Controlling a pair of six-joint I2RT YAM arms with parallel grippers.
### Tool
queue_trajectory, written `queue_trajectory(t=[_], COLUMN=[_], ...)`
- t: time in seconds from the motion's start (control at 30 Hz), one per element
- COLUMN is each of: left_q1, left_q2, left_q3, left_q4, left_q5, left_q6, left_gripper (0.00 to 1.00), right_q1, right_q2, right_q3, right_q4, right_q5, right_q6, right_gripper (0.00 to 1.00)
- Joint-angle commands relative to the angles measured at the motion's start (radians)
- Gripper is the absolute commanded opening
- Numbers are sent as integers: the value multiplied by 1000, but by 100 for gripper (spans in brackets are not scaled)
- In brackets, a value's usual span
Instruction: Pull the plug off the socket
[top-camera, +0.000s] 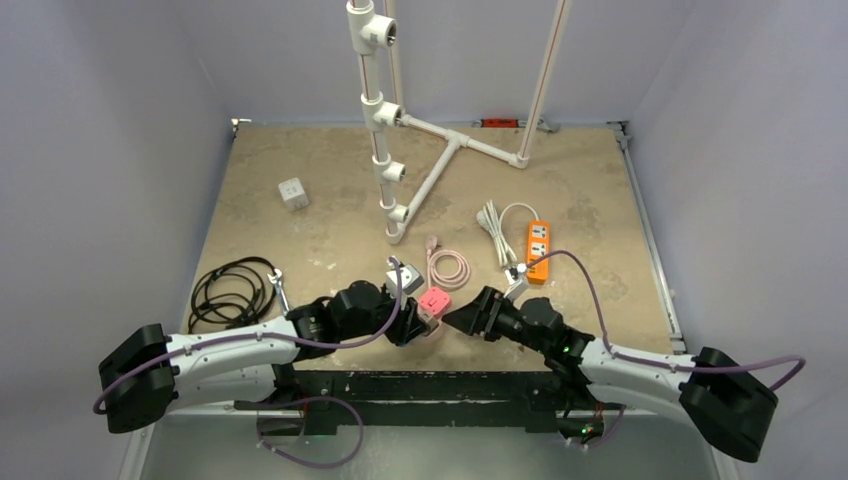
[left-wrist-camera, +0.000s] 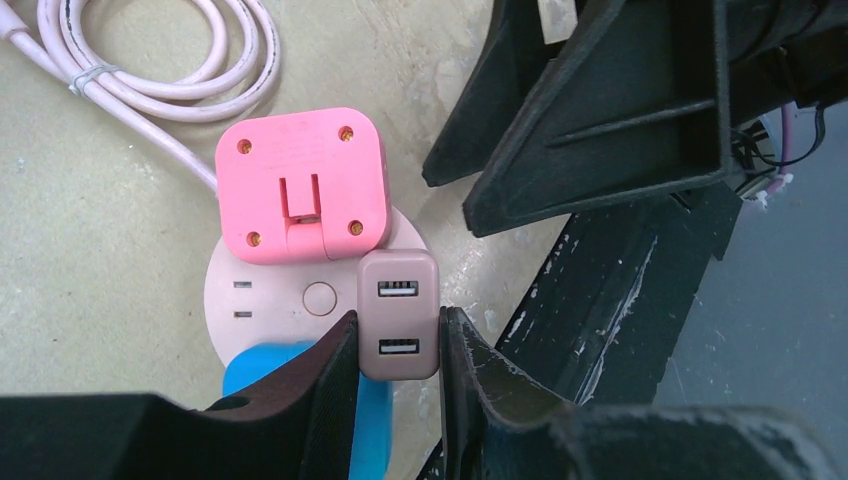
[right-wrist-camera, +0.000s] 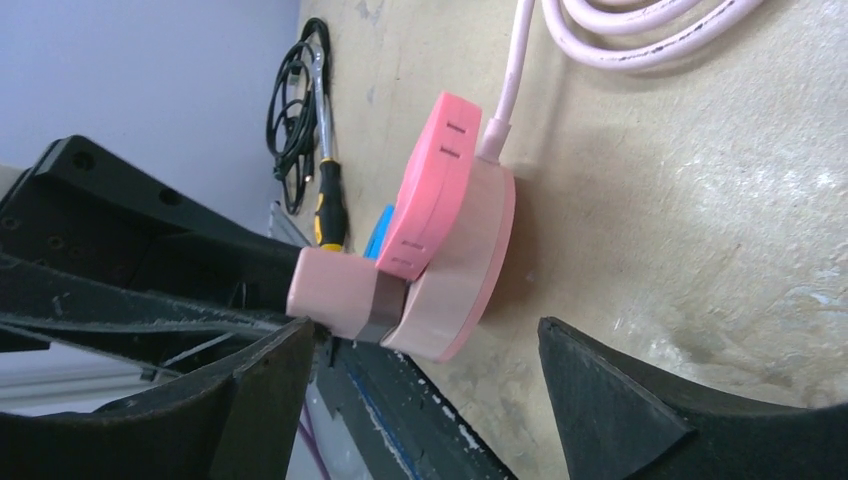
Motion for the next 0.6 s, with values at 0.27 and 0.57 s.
queue_trajectory(t=[0.27, 0.57], left_q1=[0, -1], left_q2=[6, -5], left_q3=[-35, -49], left_q4=[150, 158], left_q5=[150, 155], left_q6=[42, 37], left_gripper=[0, 0], right_q1=[-2, -1], right_q2=[179, 302], right_q3=[97, 163], right_q4=[148, 108], right_q5=[39, 49], right_q6=[51, 40], right_gripper=[94, 89])
